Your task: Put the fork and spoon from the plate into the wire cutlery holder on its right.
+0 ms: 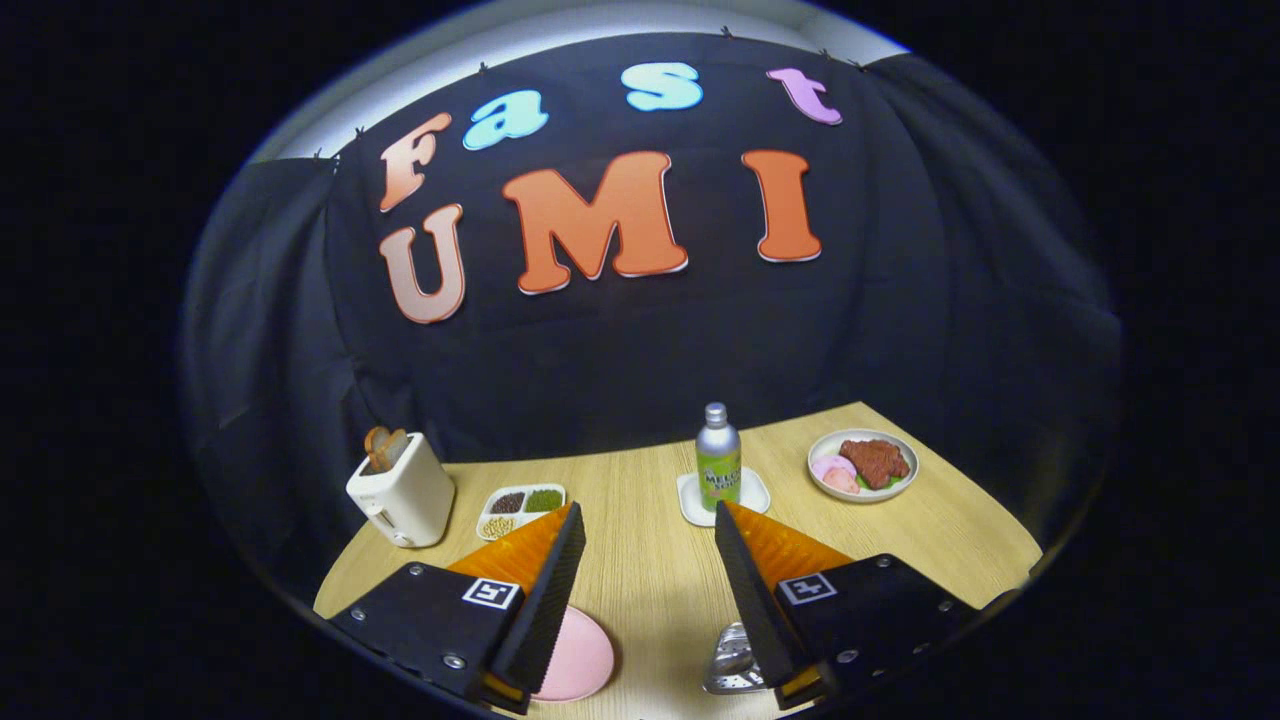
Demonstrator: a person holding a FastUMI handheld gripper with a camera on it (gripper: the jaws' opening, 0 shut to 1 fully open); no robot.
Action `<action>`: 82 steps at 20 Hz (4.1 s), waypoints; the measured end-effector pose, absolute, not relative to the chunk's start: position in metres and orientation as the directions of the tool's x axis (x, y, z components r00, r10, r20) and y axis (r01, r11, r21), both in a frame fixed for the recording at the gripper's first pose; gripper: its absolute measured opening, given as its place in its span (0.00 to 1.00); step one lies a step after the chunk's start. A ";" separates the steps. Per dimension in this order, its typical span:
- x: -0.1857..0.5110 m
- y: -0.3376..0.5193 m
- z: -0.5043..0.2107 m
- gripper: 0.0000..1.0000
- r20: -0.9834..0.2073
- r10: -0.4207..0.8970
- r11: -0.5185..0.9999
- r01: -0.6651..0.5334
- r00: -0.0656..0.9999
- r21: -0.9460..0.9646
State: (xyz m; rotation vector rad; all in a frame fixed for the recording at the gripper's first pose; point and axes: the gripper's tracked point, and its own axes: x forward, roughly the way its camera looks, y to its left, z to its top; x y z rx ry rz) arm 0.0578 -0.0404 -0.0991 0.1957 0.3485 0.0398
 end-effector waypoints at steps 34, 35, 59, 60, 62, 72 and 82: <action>-0.033 0.169 -0.280 0.97 -0.745 0.379 0.873 -0.479 0.549 0.091; -0.036 0.167 -0.289 0.97 -0.763 0.368 0.874 -0.478 0.532 0.088; -0.073 0.145 -0.323 0.05 -0.905 0.274 0.900 -0.419 0.327 0.121; -0.072 0.137 -0.317 0.05 -0.901 0.272 0.907 -0.404 0.338 0.122; -0.066 0.123 -0.301 0.05 -0.889 0.263 0.921 -0.372 0.374 0.116; -0.059 -0.005 -0.240 0.05 -0.882 0.057 0.989 -0.148 0.468 -0.014; -0.079 -0.090 -0.229 0.05 -0.920 -0.066 0.996 -0.032 0.386 -0.085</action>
